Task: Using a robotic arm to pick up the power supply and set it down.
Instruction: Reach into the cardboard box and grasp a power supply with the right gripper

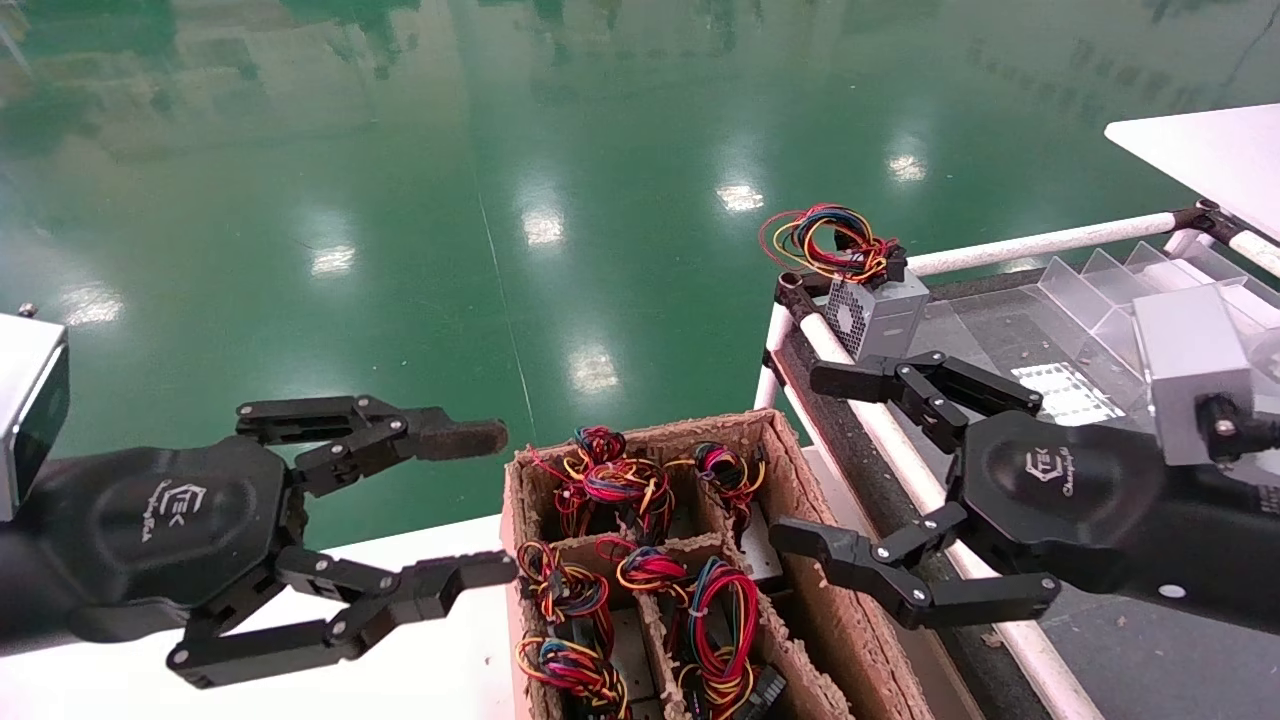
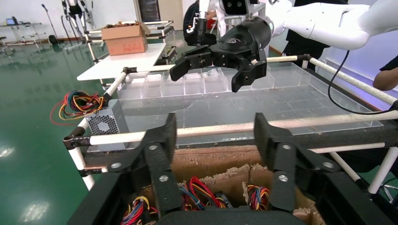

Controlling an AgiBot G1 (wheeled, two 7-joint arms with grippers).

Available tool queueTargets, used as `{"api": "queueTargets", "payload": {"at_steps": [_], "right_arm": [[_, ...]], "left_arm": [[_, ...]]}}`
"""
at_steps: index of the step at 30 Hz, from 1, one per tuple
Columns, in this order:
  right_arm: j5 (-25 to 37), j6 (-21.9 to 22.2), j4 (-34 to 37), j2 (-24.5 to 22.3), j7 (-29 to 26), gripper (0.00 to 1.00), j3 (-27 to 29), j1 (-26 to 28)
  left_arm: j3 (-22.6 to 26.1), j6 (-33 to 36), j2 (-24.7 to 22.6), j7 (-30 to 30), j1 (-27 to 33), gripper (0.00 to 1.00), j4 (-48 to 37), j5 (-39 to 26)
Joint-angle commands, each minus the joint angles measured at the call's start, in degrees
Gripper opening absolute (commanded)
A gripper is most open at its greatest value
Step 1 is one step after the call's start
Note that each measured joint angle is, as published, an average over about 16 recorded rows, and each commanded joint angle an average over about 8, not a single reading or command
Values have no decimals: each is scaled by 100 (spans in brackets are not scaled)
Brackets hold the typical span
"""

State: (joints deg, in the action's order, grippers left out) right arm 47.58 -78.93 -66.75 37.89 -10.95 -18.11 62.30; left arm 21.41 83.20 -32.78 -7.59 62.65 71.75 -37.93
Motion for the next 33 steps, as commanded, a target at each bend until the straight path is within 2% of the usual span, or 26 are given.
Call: {"api": "queueTargets", "payload": {"at_steps": [1, 8, 15, 23, 33], "right_arm": [[-5, 5, 9, -12, -6, 100, 3, -23], [1355, 435, 468, 419, 48, 100, -583, 669], [2215, 353, 1265, 997, 57, 100, -1093, 1451], [2665, 326, 2233, 1565, 503, 0, -1376, 1894], [2794, 251, 3126, 1965, 996, 0, -1478, 2174]], "left_arm": [[0, 0, 0, 0, 0, 100, 0, 0], [0, 0, 0, 0, 0, 100, -1, 0], [0, 0, 0, 0, 0, 100, -1, 0], [1, 0, 0, 0, 0, 100, -1, 0], [1, 0, 0, 1, 0, 100, -1, 0]]}}
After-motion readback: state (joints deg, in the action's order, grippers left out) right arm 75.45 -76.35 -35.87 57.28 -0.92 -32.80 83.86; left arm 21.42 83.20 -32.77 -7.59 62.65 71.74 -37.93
